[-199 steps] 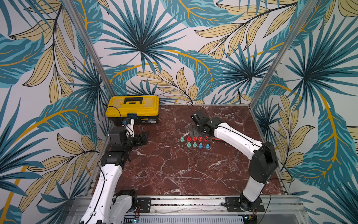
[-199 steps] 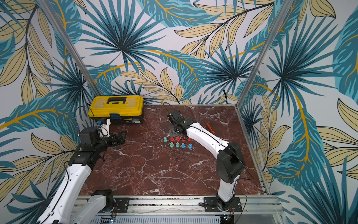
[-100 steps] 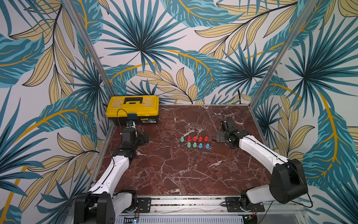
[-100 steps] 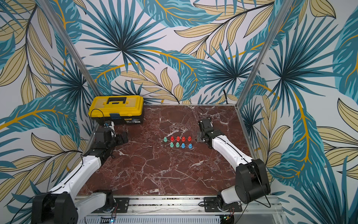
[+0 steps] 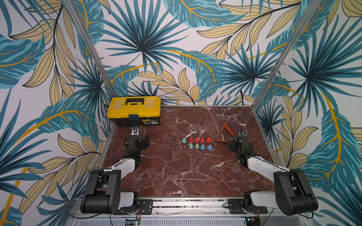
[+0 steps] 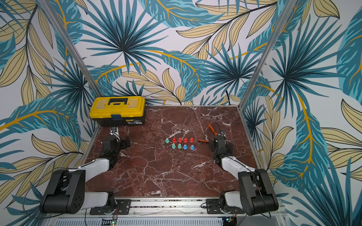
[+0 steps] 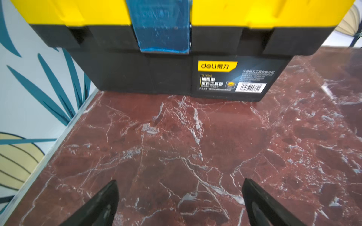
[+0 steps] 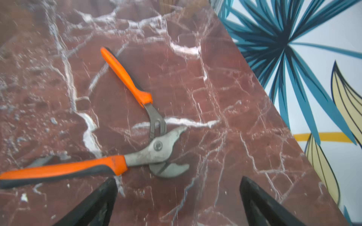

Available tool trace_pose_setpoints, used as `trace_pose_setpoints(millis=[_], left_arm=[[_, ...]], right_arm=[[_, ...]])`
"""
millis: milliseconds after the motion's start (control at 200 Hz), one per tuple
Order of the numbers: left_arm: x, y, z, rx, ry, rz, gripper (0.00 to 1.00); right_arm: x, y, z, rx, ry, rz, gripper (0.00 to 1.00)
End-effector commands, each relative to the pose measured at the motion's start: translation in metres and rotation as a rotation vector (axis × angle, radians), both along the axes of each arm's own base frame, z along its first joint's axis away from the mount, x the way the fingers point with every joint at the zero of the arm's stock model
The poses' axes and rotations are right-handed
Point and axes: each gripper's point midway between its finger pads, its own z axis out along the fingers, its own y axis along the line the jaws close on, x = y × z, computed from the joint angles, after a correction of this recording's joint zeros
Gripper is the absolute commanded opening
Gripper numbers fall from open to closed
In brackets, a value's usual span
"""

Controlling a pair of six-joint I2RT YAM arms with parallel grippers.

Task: Close the stamp cap
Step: Reset both arms

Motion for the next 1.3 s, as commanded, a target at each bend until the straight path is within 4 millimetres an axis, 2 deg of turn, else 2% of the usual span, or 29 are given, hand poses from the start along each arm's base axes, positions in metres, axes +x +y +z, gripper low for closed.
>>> trace_pose_setpoints(millis=[0,85,225,260,351,466,571,1297], left_arm=[[0.009,0.009,0.036,-0.036,-0.208,-0.028,1.0],[0.01,0.005,0.029,-0.074,-0.225,-0.076,1.0],[0.018,-0.003,0.015,-0.078,-0.199,-0.126,1.0],[0.02,-0.005,0.011,-0.076,-0.198,-0.141,1.0],[0.024,-0.015,0.011,-0.061,-0.197,-0.193,1.0],[0.027,-0.033,0.009,0.003,-0.187,-0.251,1.0],[0.03,-0.022,0.009,0.021,-0.183,-0.168,1.0],[0.029,-0.023,0.009,0.028,-0.183,-0.172,1.0]], right_arm=[[0.025,0.004,0.044,0.006,-0.244,0.05,1.0],[0.03,0.006,0.047,0.054,-0.319,0.083,1.0],[0.037,0.015,0.022,0.066,-0.337,0.164,1.0],[0.041,0.02,0.028,0.06,-0.375,0.199,0.99],[0.044,0.023,0.021,0.09,-0.284,0.206,1.0],[0.046,0.024,0.022,0.078,-0.293,0.215,0.99],[0.046,0.023,0.022,0.078,-0.292,0.213,1.0],[0.046,0.024,0.023,0.078,-0.293,0.213,0.99]])
